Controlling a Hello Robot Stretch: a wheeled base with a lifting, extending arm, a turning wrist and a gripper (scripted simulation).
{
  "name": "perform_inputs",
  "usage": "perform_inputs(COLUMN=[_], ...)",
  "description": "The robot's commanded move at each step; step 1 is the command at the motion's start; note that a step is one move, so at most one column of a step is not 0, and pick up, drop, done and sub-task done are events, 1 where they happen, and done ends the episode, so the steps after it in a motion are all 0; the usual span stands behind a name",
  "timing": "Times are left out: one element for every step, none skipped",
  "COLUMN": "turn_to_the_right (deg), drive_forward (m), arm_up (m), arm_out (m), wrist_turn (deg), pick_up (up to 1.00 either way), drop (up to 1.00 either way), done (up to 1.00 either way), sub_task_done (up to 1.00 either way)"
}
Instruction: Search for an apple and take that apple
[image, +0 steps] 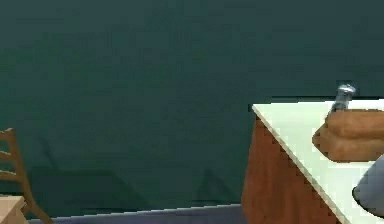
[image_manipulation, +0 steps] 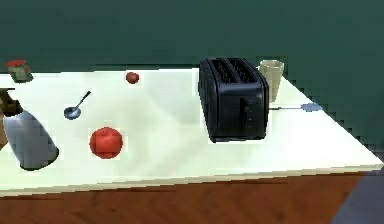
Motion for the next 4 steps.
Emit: perform_inputs(turn_to_the_right=[-18.0, 0.0, 0.0, 0.0], drive_forward=[0.0, 0.0, 0.0, 0.0], arm_up=[0.0, 0.5, 0.38, 0.0], arm_out=[0.0, 0.0, 0.0, 0.22], wrist_turn=[0.0, 0.0, 0.0, 0.0], pick_up=[0.0, 0.0, 0.0, 0.0], drop=[0.0, 0.0, 0.0, 0.0], done=[0.0, 0.0, 0.0, 0.0], sub_task_done=[0.0, 0.0, 0.0, 0.0])
